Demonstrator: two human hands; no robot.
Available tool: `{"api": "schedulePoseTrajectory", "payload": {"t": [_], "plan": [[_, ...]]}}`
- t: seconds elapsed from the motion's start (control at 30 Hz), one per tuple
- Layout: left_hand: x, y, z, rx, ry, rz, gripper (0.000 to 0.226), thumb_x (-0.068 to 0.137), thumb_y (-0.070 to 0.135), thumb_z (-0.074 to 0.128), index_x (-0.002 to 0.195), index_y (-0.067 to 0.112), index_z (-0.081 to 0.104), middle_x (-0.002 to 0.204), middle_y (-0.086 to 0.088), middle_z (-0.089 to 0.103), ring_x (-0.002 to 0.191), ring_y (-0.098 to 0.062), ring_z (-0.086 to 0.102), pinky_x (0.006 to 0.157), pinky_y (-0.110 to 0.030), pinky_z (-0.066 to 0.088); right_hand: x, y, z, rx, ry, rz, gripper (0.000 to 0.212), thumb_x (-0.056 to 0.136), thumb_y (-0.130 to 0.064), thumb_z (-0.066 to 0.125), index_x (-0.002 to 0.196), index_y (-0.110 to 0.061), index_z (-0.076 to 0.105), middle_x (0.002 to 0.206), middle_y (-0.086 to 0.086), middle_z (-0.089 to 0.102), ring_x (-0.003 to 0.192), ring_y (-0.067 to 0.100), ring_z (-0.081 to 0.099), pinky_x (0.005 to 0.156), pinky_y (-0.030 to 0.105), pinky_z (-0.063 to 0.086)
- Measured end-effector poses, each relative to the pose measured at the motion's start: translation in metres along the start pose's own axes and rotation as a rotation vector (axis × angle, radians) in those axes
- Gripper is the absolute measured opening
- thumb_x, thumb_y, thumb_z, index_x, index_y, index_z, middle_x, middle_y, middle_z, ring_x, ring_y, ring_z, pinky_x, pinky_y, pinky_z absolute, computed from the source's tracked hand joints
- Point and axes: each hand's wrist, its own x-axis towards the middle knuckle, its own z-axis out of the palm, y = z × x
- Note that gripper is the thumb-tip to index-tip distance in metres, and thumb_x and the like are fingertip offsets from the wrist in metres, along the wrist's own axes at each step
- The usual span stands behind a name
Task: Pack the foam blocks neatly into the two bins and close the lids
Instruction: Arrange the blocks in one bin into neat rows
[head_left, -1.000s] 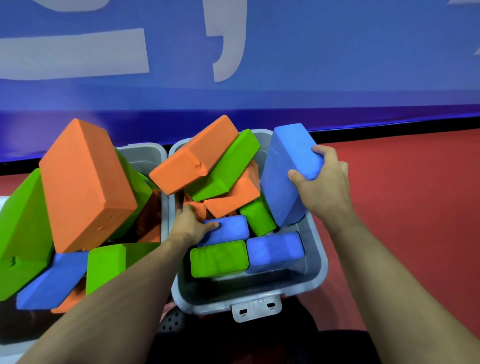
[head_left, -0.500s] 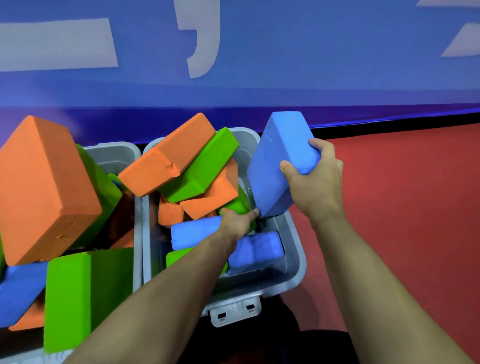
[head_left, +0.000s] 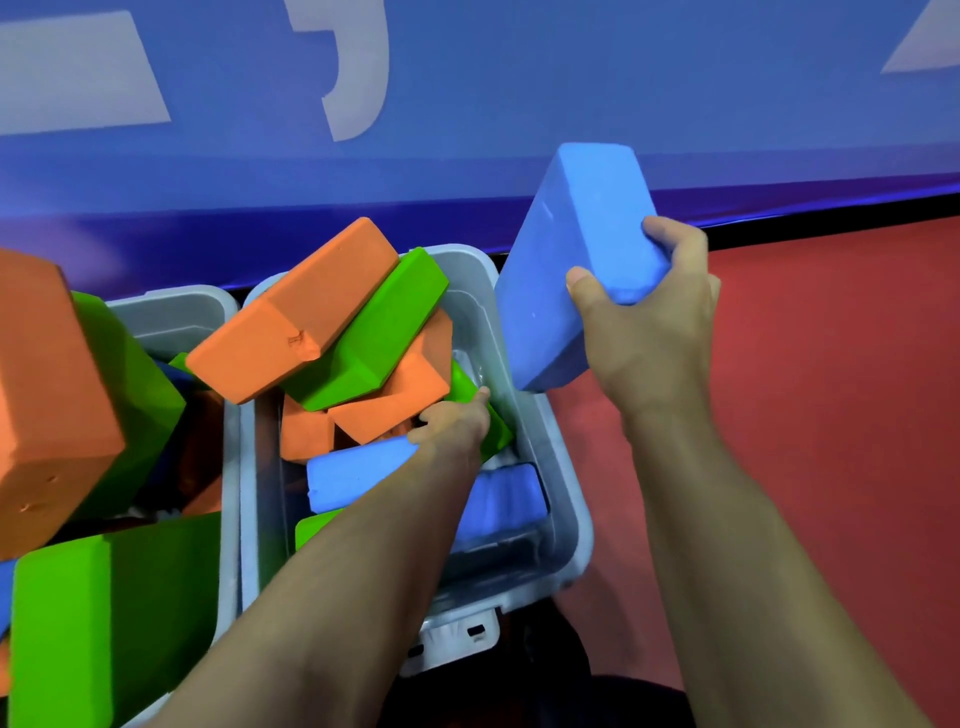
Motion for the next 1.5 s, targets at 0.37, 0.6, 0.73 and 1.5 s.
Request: {"api": "schedulePoseTrajectory", "payload": {"t": [0.37, 0.6, 0.73, 1.5], "plan": [[0.048, 0.005, 0.026, -0.234, -0.174, -0.088, 0.123, 0.055, 0.081, 0.079, 0.142, 0.001, 0.045, 0.144, -0.014, 0.052, 0.128, -0.049, 0.051, 0.105, -0.057, 0.042, 0.012, 0.003, -0.002, 0.054, 0.001, 0.011, 0.063, 0.083, -0.031, 0.08, 0.137, -0.033, 0.049, 0.125, -0.004, 0.047, 0.101, 0.008, 0.048, 0.102, 0.033, 0.045], [0.018, 0.009, 0.001, -0.285, -0.035, 0.006, 0.118, 0.053, 0.07, 0.087, 0.141, 0.001, 0.049, 0.133, -0.019, 0.061, 0.109, -0.046, 0.063, 0.095, -0.058, 0.053, 0.018, 0.002, -0.002, 0.075, -0.002, -0.016, 0.062, 0.083, -0.031, 0.08, 0.136, -0.03, 0.049, 0.129, -0.002, 0.05, 0.092, 0.0, 0.049, 0.098, 0.026, 0.044], [0.003, 0.009, -0.01, -0.306, -0.023, 0.048, 0.107, 0.052, 0.076, 0.083, 0.121, 0.0, 0.053, 0.112, -0.014, 0.064, 0.083, -0.034, 0.066, 0.084, -0.051, 0.06, 0.018, 0.005, -0.005, 0.054, -0.061, -0.03, 0.061, 0.082, -0.031, 0.08, 0.135, -0.031, 0.05, 0.131, -0.002, 0.051, 0.088, -0.01, 0.049, 0.098, 0.028, 0.046], [-0.034, 0.02, -0.059, -0.207, -0.099, 0.133, 0.088, 0.068, 0.061, 0.085, 0.128, 0.005, 0.052, 0.116, -0.011, 0.056, 0.099, -0.037, 0.062, 0.077, -0.053, 0.063, 0.016, 0.011, -0.044, -0.351, -0.313, 0.121, 0.089, 0.068, -0.044, 0.078, 0.146, -0.024, 0.042, 0.131, 0.003, 0.041, 0.098, 0.025, 0.049, 0.083, 0.035, 0.046]]}}
